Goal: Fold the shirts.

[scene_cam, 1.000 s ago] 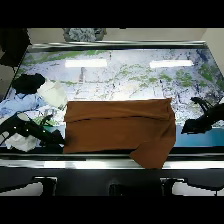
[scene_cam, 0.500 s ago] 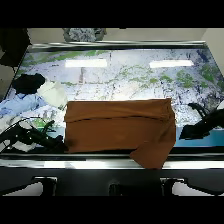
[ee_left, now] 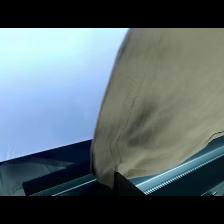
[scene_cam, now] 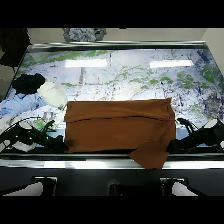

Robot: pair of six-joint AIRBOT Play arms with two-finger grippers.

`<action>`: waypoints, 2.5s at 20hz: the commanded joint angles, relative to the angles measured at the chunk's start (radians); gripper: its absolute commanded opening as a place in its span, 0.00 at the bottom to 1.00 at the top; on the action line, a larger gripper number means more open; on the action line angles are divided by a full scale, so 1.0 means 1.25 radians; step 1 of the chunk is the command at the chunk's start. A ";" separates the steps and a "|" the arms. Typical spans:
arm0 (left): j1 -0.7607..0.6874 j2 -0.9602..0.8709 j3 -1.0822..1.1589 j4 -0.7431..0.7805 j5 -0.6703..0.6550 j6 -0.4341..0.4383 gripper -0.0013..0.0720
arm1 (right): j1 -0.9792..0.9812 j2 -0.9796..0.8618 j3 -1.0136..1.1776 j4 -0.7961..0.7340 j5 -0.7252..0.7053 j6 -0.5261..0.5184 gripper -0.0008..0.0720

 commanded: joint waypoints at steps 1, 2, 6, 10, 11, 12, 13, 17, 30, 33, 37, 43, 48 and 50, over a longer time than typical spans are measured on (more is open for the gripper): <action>0.000 -0.001 0.000 0.001 0.042 0.009 0.06 | 0.001 0.003 -0.050 0.050 -0.070 -0.006 0.64; 0.000 -0.001 0.000 0.002 0.042 0.011 0.06 | 0.001 0.003 -0.062 0.053 -0.069 0.003 0.58; 0.000 0.000 0.000 0.002 0.059 0.015 0.05 | 0.001 0.007 -0.083 0.020 -0.053 0.006 0.07; 0.000 0.056 0.027 0.001 0.056 0.053 0.05 | 0.001 0.060 0.001 0.031 -0.042 -0.031 0.07; 0.000 0.084 0.047 -0.004 0.042 0.053 0.05 | 0.001 0.074 0.040 0.036 -0.028 -0.026 0.07; 0.000 0.102 0.074 -0.005 0.033 0.052 0.05 | 0.001 0.076 0.076 0.059 -0.021 -0.014 0.07; 0.000 0.104 0.106 -0.005 0.033 0.041 0.05 | 0.008 0.069 0.114 0.095 -0.030 -0.007 0.07; 0.000 0.012 0.282 -0.019 0.041 0.002 0.05 | 0.118 -0.051 0.316 0.108 -0.073 0.023 0.07; -0.052 -0.477 0.815 -0.049 -0.031 -0.090 0.05 | 0.141 -0.429 0.649 0.227 -0.150 0.126 0.07; -0.055 -0.494 0.815 -0.055 -0.031 -0.139 0.37 | 0.140 -0.433 0.649 0.216 -0.154 0.124 0.17; -0.032 -0.458 0.830 -0.070 -0.087 -0.133 0.86 | 0.102 -0.367 0.650 0.211 -0.093 0.009 0.99; -0.026 -0.328 0.830 -0.070 -0.087 -0.112 0.85 | -0.070 -0.400 0.639 0.230 0.088 0.021 0.99; -0.063 -0.248 0.830 -0.070 -0.087 -0.113 0.85 | -0.055 -0.482 0.567 0.354 0.069 0.009 0.99; -0.081 -0.217 0.830 -0.070 -0.087 -0.112 0.85 | -0.032 -0.507 0.562 0.390 0.065 0.009 0.99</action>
